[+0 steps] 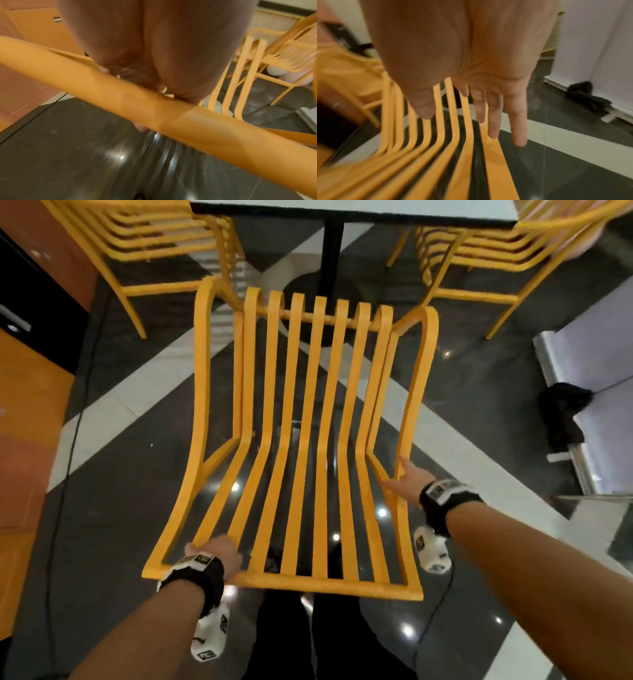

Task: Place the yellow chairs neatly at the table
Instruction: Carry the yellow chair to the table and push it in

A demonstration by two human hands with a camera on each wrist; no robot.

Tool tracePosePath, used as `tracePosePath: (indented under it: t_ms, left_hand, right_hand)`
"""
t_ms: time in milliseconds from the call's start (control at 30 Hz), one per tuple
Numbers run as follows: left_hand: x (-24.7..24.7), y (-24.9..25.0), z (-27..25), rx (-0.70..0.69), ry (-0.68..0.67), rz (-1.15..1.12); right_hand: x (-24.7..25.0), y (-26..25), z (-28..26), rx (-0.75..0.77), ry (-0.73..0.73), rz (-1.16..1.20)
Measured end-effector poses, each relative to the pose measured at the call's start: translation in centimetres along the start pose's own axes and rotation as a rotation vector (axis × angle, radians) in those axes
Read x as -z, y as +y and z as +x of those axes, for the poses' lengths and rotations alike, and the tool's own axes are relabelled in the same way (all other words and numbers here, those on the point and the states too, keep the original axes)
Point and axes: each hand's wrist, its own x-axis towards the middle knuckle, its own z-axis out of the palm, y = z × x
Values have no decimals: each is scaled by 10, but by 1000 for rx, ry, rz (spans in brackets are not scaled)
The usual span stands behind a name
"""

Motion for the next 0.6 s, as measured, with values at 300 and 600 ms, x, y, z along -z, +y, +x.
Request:
tracePosePath:
  t_ms: [300, 600]
  left_hand:
    - [105, 25, -33, -158, 151, 92]
    - [201, -11, -62, -424, 528, 9]
  right_hand:
    - [-20, 12, -99, 62, -191, -346]
    - [40, -43, -82, 162, 34, -245]
